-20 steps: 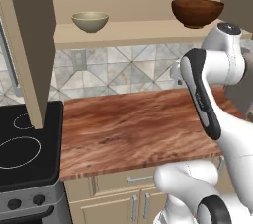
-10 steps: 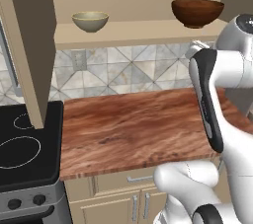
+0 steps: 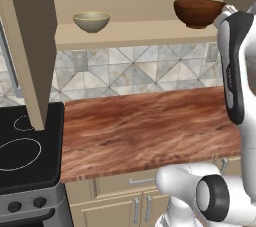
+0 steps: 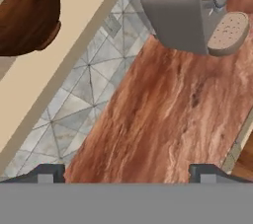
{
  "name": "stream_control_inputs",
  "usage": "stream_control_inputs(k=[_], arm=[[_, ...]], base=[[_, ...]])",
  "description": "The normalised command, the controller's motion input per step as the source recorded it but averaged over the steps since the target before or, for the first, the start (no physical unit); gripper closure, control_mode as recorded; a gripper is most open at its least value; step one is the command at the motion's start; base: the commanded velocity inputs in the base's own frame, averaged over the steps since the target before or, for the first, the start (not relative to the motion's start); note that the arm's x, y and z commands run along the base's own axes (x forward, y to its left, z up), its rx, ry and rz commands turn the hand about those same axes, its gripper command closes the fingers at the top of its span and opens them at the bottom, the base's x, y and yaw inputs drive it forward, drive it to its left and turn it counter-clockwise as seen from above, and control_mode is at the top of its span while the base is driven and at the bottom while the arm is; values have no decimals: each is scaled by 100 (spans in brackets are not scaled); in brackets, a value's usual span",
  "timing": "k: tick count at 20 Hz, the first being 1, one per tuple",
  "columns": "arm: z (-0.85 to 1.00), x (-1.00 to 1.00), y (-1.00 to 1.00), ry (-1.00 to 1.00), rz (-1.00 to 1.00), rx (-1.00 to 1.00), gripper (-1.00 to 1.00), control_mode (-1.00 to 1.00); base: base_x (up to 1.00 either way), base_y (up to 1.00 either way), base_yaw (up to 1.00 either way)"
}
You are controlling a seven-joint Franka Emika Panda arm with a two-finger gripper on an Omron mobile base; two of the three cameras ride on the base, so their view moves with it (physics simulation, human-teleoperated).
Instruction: Take the smaller bowl and place it next to the appetizer plate on the dining counter , and place the larger bowl next to the plate with cooked food.
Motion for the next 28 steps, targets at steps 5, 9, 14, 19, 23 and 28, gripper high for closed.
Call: stream_control_inputs(k=[5,9,14,19,23,28], arm=[[31,-1,-31,-27,-3,20,-100,-100],[14,3,-29,-24,-10,13,-100,-100],[2,42,-11,6,-3,8,-100,-100],[1,69,-7,-12,4,0,-100,-100],[1,64,-5,-25,4,0,-100,-100],[3,59,-11,-2,4,1,-100,-100]], base=[[0,0,0],[0,0,0],[0,0,0],[0,0,0],[0,0,0],[0,0,0]])
